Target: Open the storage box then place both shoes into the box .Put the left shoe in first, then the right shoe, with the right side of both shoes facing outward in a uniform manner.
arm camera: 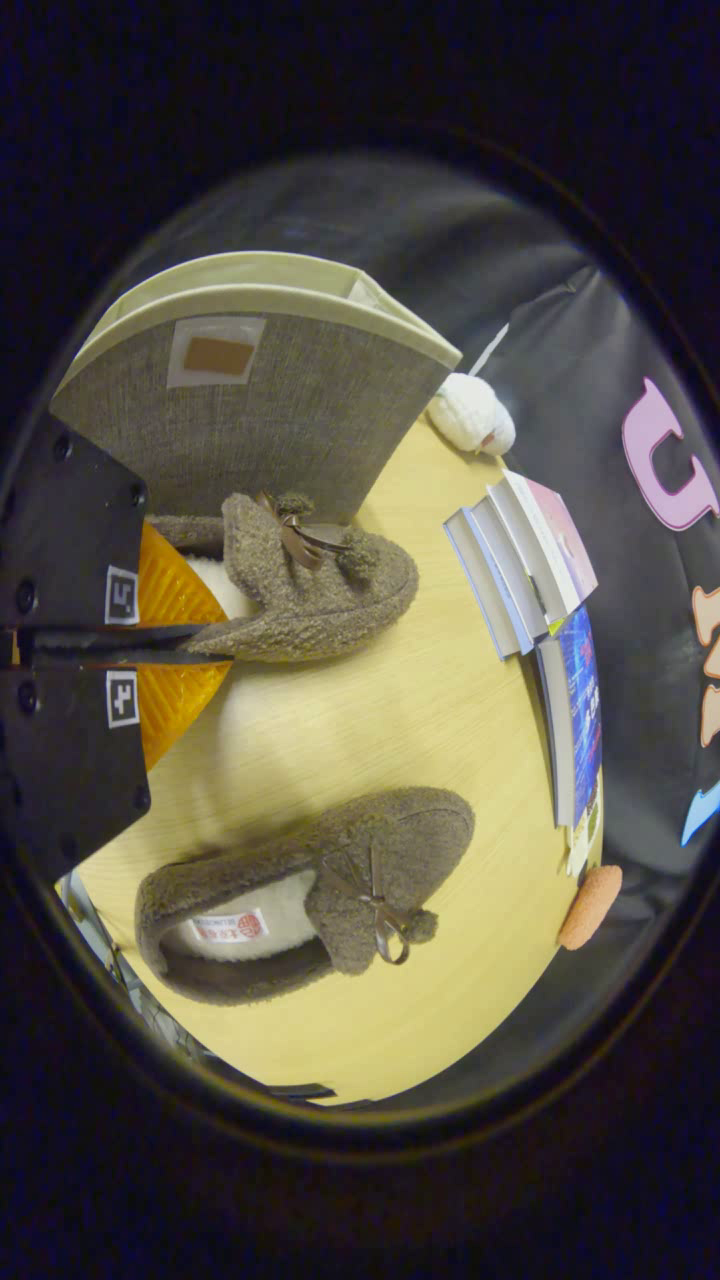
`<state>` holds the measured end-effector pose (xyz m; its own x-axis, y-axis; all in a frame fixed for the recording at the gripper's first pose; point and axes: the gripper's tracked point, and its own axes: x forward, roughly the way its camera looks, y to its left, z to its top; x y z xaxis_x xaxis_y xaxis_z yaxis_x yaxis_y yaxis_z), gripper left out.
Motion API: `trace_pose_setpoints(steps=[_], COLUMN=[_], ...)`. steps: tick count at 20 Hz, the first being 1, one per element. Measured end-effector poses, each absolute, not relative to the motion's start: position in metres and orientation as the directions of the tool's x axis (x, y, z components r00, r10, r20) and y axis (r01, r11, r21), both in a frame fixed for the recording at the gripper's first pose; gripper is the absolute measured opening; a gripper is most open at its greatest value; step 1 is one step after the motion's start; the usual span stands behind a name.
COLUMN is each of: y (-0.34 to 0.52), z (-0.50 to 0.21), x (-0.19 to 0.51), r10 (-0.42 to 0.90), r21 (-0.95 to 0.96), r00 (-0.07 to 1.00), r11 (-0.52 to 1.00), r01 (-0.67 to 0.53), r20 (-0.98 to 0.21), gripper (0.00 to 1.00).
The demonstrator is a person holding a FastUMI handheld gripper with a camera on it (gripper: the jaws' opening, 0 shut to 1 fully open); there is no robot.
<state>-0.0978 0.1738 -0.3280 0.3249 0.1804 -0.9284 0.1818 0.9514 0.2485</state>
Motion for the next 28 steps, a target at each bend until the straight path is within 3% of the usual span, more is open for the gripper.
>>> trace_pose_setpoints(steps=[9, 17, 21, 28], y=[0.161, 0.211, 0.273, 0.340], z=[-0.261, -0.165, -0.151, -0.193], x=[-0.059, -0.017, -0.029, -0.089], r10=[0.197, 0.290, 0.400, 0.476], r21=[0.330, 0.432, 0.492, 0.485], r00=[0.452, 0.585, 0.546, 0.391], r11=[0.914, 0.894, 0.870, 0.870], r01=[0.235, 0.116, 0.027, -0.082], r20=[-0.870, -0.758, -0.736, -0.788], gripper=[0.03, 0.03, 0.03, 0.03])
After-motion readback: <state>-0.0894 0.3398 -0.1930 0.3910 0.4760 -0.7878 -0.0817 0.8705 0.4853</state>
